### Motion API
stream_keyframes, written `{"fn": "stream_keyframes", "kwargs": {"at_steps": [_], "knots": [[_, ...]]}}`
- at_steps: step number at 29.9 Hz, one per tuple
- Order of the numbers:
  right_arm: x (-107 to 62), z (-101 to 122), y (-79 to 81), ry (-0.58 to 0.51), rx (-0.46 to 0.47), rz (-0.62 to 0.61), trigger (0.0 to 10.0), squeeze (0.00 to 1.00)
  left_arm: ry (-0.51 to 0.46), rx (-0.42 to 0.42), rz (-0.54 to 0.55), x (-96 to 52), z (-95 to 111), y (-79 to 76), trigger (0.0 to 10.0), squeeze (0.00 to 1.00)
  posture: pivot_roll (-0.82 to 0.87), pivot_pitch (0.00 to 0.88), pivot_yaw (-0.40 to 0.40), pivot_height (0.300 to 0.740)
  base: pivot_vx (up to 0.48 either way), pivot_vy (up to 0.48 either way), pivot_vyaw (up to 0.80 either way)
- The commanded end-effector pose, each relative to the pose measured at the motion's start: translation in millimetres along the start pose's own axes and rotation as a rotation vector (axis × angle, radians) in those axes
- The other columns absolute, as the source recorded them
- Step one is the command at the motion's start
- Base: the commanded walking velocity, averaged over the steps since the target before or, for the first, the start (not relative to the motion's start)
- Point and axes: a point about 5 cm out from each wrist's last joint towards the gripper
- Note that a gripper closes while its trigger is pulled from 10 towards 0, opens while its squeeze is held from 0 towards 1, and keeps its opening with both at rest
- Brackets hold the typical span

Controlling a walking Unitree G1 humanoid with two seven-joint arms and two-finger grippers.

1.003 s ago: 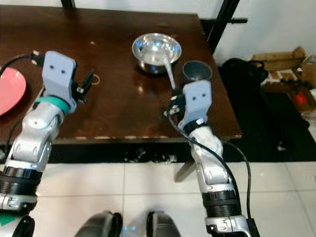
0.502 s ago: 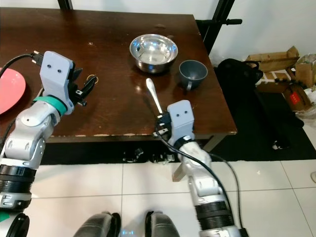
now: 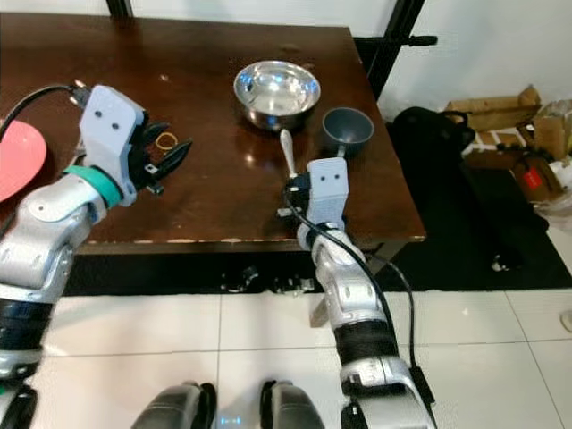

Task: Setting the table

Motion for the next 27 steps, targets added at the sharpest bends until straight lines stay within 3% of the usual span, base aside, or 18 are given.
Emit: {"fn": "stream_keyframes", "kwargs": {"at_steps": [1,3,5,8,12,21,22,23,24,25,26,27], "knots": [[0.0,-5.6,-4.8,0.033,0.027,-0.023,10.0,0.0,0.009,-0.015,-0.082,-0.2,-0.2,-10.0,10.0,0.0,0.12,0.107,0.003,0.74,0.0,0.0,0.0],[2.1,-8.6,-11.1,0.069,0.043,-0.051,10.0,0.0,0.02,-0.036,-0.217,-6.8,0.7,-26.8,10.0,0.0,0.12,0.107,0.005,0.74,0.0,0.0,0.0],[2.9,-10.9,-11.6,0.088,0.057,-0.053,10.0,0.0,0.015,-0.051,-0.243,-7.1,0.6,-34.5,10.0,0.0,0.12,0.107,0.005,0.74,0.0,0.0,0.0],[3.3,-12.4,-11.3,0.099,0.067,-0.053,10.0,0.0,0.01,-0.061,-0.252,-6.8,0.6,-38.7,10.0,0.0,0.12,0.105,0.004,0.74,0.0,0.0,0.0],[10.1,-11.8,-11.2,0.106,0.161,-0.089,10.0,0.0,-0.007,-0.103,-0.267,-7.4,-0.4,-53.5,10.0,0.0,0.12,0.099,0.001,0.74,0.0,0.0,0.0],[17.7,-4.3,-6.0,0.087,0.241,-0.069,10.0,0.0,0.0,-0.129,-0.251,-8.4,-3.4,-56.8,10.0,0.0,0.13,0.085,-0.006,0.74,0.0,0.0,0.0],[18.6,-2.9,-5.2,0.084,0.25,-0.066,10.0,0.08,0.0,-0.135,-0.246,-8.0,-4.2,-57.7,10.0,0.0,0.13,0.082,-0.007,0.74,0.0,0.0,0.0],[18.6,-2.9,-5.2,0.084,0.25,-0.066,10.0,0.08,0.0,-0.135,-0.246,-8.0,-4.2,-57.7,10.0,0.0,0.13,0.082,-0.007,0.74,0.0,0.0,0.0],[19.6,-1.5,-4.3,0.081,0.262,-0.061,10.0,0.23,0.003,-0.141,-0.245,-8.5,-4.6,-59.0,10.0,0.0,0.13,0.08,-0.008,0.74,0.0,0.0,0.0],[19.6,-1.5,-4.3,0.081,0.262,-0.061,10.0,0.23,0.003,-0.141,-0.245,-8.5,-4.6,-59.0,10.0,0.0,0.13,0.08,-0.008,0.74,0.0,0.0,0.0],[20.4,-0.8,-3.8,0.081,0.27,-0.058,10.0,0.51,0.006,-0.145,-0.246,-9.1,-4.7,-60.1,10.0,0.0,0.13,0.08,-0.009,0.74,0.0,0.0,0.0],[20.9,-0.2,-3.4,0.08,0.278,-0.056,10.0,0.64,0.008,-0.147,-0.245,-9.5,-4.9,-60.6,10.0,0.0,0.13,0.077,-0.009,0.74,0.0,0.0,0.0]]}}
Point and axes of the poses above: a point about 5 cm out from each wrist's last joint towards the gripper, its own x axis pointing out of the wrist towards the gripper, its own z axis along the axis of the wrist's last joint, y = z × x, and after that the axes turned 7 degrees about -x, right-handed
